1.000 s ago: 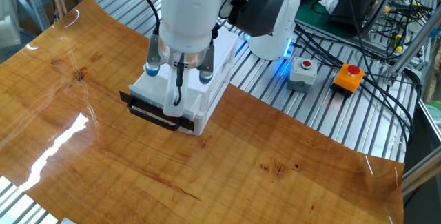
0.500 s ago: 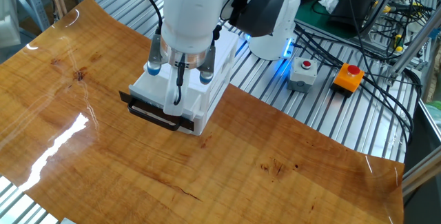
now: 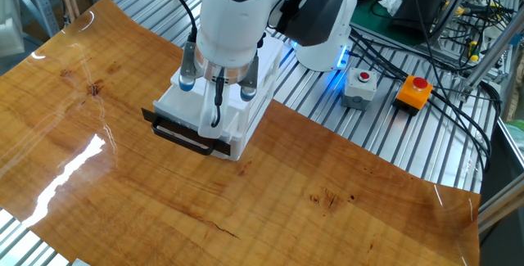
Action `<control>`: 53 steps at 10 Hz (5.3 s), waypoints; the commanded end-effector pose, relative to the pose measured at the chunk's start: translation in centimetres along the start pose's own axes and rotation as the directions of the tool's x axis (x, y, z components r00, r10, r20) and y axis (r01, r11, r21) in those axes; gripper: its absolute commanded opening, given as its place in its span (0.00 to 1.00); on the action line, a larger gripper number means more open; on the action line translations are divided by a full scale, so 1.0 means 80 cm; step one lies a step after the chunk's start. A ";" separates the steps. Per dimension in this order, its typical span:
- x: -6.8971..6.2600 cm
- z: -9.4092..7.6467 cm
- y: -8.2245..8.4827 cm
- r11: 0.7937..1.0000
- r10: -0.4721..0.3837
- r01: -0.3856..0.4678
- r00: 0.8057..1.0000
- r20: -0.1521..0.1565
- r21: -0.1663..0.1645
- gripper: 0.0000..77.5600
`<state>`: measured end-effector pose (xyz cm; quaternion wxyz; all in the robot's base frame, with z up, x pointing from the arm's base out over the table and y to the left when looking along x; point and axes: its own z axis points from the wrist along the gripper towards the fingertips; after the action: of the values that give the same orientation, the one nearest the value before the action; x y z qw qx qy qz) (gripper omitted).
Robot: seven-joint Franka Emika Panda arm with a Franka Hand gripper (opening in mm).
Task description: Put things in the drawer
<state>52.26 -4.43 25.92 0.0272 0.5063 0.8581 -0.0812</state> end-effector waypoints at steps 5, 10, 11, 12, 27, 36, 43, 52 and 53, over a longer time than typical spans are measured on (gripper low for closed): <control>0.000 -0.001 0.000 1.000 -0.012 0.012 1.000 0.022 0.024 1.00; -0.006 -0.009 0.009 0.998 -0.058 0.058 0.997 -0.045 0.002 1.00; -0.008 -0.010 0.011 0.998 -0.059 0.059 0.997 -0.049 0.000 1.00; -0.010 -0.012 0.013 0.998 -0.057 0.057 0.997 -0.054 -0.004 1.00; -0.030 -0.027 0.077 0.999 0.006 -0.009 0.997 -0.078 -0.034 1.00; -0.031 -0.012 0.100 0.997 0.048 -0.052 0.997 -0.065 -0.064 1.00; -0.029 -0.001 0.111 0.995 0.068 -0.073 0.996 -0.060 -0.074 1.00; -0.028 0.020 0.119 0.991 0.091 -0.095 0.995 -0.051 -0.092 1.00; -0.027 0.023 0.117 0.991 0.090 -0.094 0.995 -0.050 -0.091 1.00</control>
<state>61.55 -2.04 23.50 0.0332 0.5460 0.8367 -0.0282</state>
